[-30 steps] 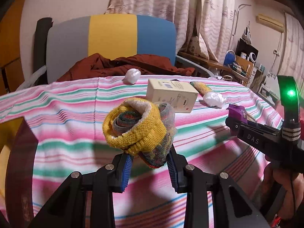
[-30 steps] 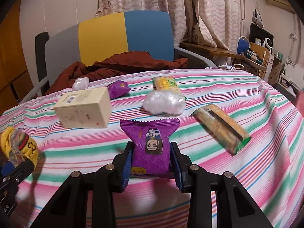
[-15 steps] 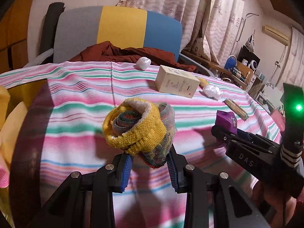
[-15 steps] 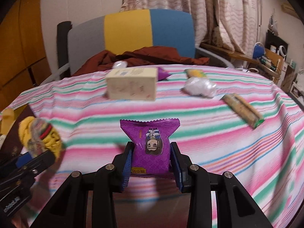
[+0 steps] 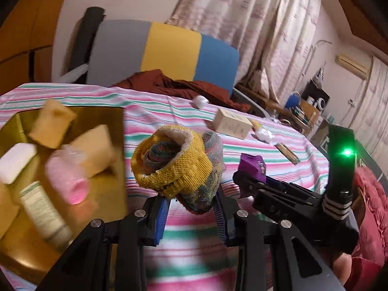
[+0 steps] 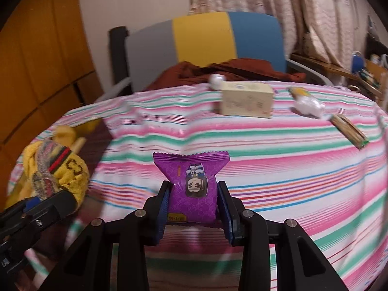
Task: Organize objects
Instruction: 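Carry the sock bundle over the tray and open the left gripper while the right gripper drops the packet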
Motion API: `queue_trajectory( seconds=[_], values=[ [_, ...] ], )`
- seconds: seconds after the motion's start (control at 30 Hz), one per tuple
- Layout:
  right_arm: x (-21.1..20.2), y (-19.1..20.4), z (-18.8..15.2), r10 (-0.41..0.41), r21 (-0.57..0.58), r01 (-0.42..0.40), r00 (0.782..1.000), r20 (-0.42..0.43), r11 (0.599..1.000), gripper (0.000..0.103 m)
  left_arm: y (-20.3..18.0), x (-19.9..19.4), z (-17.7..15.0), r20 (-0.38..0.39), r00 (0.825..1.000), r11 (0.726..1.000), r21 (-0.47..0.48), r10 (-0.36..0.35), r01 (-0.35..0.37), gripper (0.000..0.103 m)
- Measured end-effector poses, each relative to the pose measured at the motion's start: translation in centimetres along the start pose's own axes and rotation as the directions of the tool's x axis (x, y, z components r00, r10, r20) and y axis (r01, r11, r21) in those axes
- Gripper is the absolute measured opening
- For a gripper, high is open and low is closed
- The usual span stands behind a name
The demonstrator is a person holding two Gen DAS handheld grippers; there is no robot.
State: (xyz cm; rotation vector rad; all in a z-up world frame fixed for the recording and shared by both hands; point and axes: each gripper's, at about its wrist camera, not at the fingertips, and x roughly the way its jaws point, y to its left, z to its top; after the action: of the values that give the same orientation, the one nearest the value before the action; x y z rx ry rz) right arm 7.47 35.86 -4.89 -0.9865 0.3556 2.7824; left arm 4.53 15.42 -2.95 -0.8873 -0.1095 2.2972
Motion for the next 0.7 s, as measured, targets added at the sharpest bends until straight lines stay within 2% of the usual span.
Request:
queue_trajectory(
  seconds=[0.2, 0.4, 0.57, 0.7],
  values=[
    [-1.6, 3.3, -0.1, 0.093, -0.017, -0.093, 0.996, 0.003, 0.996, 0.038, 3.5, -2.9, -0.2, 0.026, 0.998, 0.997, -0.056, 0.060, -0.059, 0.034],
    [-3.4, 6.4, 0.1, 0.205, -0.014, -0.205, 0.979, 0.001, 0.979, 0.038, 7.4, -4.4, 1.6, 0.066, 0.984, 0.983, -0.092, 0.163, -0.157, 0.034],
    [-4.4, 11.1, -0.4, 0.314, -0.089, -0.315, 0.949, -0.032, 0.945, 0.038, 11.3, -4.2, 2.5, 0.017, 0.974, 0.965, -0.145, 0.224, -0.219, 0.034],
    [-4.1, 14.2, -1.2, 0.356, -0.139, -0.364, 0.931, -0.076, 0.921, 0.038, 14.0, -3.1, 2.4, -0.056, 0.966, 0.950, -0.175, 0.254, -0.260, 0.034]
  ],
)
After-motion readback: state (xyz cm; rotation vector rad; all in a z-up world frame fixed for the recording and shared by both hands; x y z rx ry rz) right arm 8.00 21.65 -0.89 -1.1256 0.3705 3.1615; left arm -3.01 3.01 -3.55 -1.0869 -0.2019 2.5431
